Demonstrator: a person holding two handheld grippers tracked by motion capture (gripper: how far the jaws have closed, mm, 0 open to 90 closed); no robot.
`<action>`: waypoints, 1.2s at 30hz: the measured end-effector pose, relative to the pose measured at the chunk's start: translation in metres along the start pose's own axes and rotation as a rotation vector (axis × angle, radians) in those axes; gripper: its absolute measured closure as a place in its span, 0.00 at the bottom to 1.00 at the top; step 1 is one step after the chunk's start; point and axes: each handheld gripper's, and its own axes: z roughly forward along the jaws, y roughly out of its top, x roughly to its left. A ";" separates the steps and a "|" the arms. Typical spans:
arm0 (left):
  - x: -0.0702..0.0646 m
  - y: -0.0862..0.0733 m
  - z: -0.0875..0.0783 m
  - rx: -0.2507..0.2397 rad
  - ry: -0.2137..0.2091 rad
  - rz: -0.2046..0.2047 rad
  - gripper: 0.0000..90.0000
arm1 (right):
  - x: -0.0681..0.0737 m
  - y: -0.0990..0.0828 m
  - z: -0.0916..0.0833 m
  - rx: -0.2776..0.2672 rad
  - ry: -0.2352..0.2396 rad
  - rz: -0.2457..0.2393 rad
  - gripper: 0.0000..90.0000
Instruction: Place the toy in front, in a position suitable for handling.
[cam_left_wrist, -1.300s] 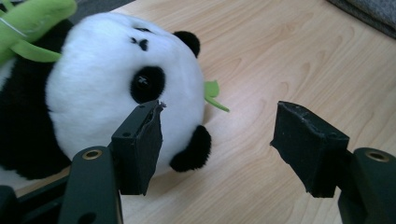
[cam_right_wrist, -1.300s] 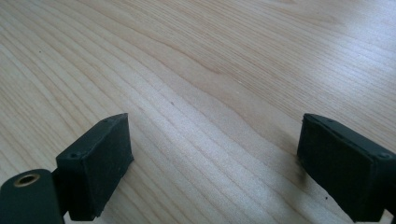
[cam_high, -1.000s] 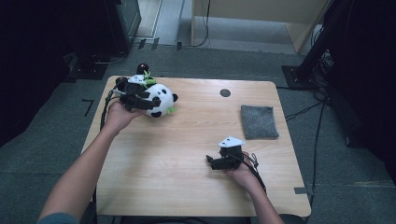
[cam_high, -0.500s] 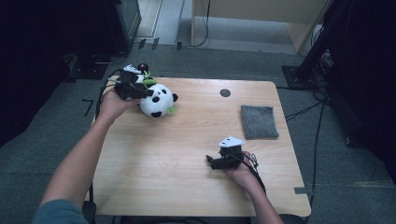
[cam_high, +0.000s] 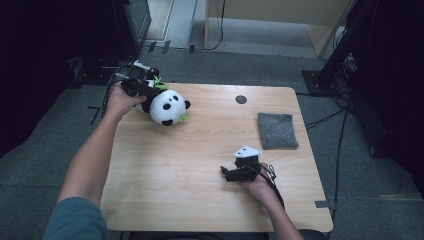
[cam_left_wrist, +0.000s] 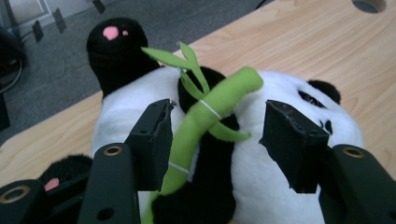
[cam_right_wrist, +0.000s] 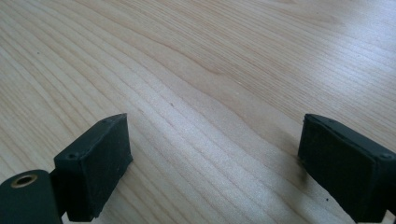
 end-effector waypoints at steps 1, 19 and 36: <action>0.001 -0.001 0.003 0.010 0.000 -0.001 0.47 | 0.000 0.000 0.000 0.000 0.000 0.000 0.10; 0.007 -0.013 0.026 0.044 0.058 -0.085 0.62 | 0.000 0.000 0.000 -0.001 -0.001 0.000 0.10; -0.002 -0.017 0.006 -0.039 0.046 -0.068 0.87 | 0.000 0.000 0.000 -0.001 0.000 0.000 0.10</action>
